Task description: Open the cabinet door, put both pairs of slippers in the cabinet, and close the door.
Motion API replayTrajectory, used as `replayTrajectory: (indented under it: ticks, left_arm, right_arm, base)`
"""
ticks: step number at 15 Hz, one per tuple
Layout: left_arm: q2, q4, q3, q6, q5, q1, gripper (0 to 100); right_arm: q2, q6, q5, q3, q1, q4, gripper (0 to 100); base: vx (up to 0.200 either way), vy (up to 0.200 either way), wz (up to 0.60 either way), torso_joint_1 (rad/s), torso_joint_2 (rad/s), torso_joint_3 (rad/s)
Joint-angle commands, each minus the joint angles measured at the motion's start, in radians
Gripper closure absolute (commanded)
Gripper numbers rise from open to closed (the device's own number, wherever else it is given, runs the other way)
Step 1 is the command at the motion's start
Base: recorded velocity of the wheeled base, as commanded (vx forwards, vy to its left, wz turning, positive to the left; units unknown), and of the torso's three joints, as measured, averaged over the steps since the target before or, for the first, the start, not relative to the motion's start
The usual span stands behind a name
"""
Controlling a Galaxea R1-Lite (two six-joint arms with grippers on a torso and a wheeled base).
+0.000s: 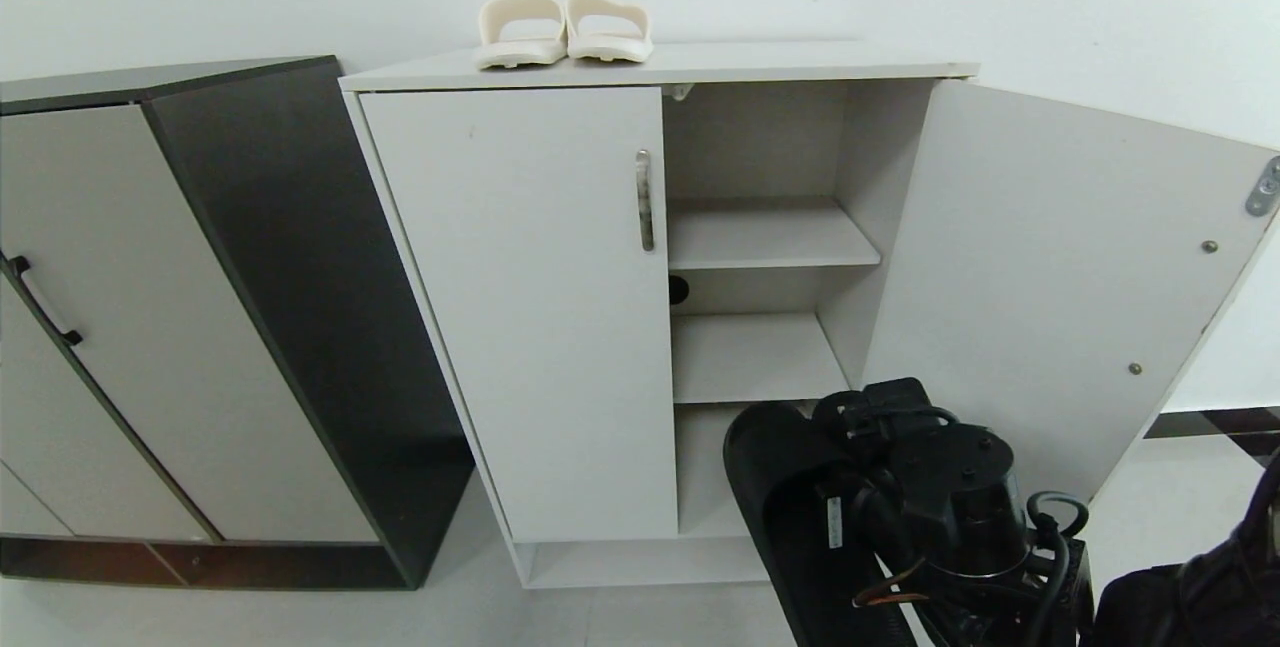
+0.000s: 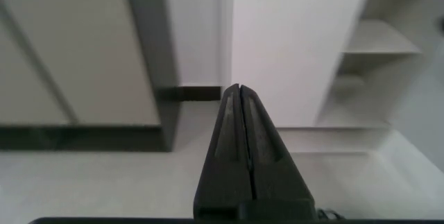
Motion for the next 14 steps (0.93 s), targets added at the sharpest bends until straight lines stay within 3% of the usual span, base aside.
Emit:
replayTrajectory:
  ticks: [1,2,7,8,9,10,11,12,14]
  left_arm:
    - [-0.007,-0.002,0.009,0.011,0.034,-0.108,100]
    - [-0.009,-0.002,0.009,0.000,0.157,-0.108,100]
    - [-0.009,-0.005,0.009,-0.035,0.177,-0.104,100]
    - [-0.032,-0.003,0.009,-0.032,0.177,-0.038,100]
    - [-0.056,-0.005,0.009,-0.030,0.175,0.028,100]
    - [-0.072,-0.002,0.009,-0.026,0.169,-0.009,100]
    - [-0.095,0.000,0.009,-0.020,0.154,-0.010,100]
    - [-0.098,-0.002,0.009,0.003,0.092,-0.010,100]
    - [-0.098,-0.002,0.009,0.008,0.023,-0.010,100]
  right_arm:
    - [0.001,0.003,-0.001,0.013,-0.004,-0.003,100]
    - [0.004,0.003,0.000,0.017,-0.021,-0.005,100]
    - [0.039,-0.015,-0.001,0.002,-0.130,-0.041,100]
    - [0.039,-0.031,-0.003,0.004,-0.138,-0.041,100]
    - [0.039,-0.034,-0.004,0.005,-0.141,-0.041,100]
    - [0.046,-0.037,-0.006,-0.007,-0.150,-0.040,100]
    - [0.056,-0.037,-0.010,-0.007,-0.153,-0.040,100]
    - [0.081,-0.037,-0.021,-0.019,-0.169,-0.041,100]
    - [0.087,-0.031,-0.010,-0.029,-0.161,-0.046,100]
  base:
    - [0.000,0.000,0.00,0.000,0.00,0.000]
    - [0.000,0.000,0.00,0.000,0.00,0.000]
    - [0.000,0.000,0.00,0.000,0.00,0.000]
    - [0.000,0.000,0.00,0.000,0.00,0.000]
    - [0.000,0.000,0.00,0.000,0.00,0.000]
    - [0.000,0.000,0.00,0.000,0.00,0.000]
    - [0.000,0.000,0.00,0.000,0.00,0.000]
    - [0.000,0.000,0.00,0.000,0.00,0.000]
    - [0.000,0.000,0.00,0.000,0.00,0.000]
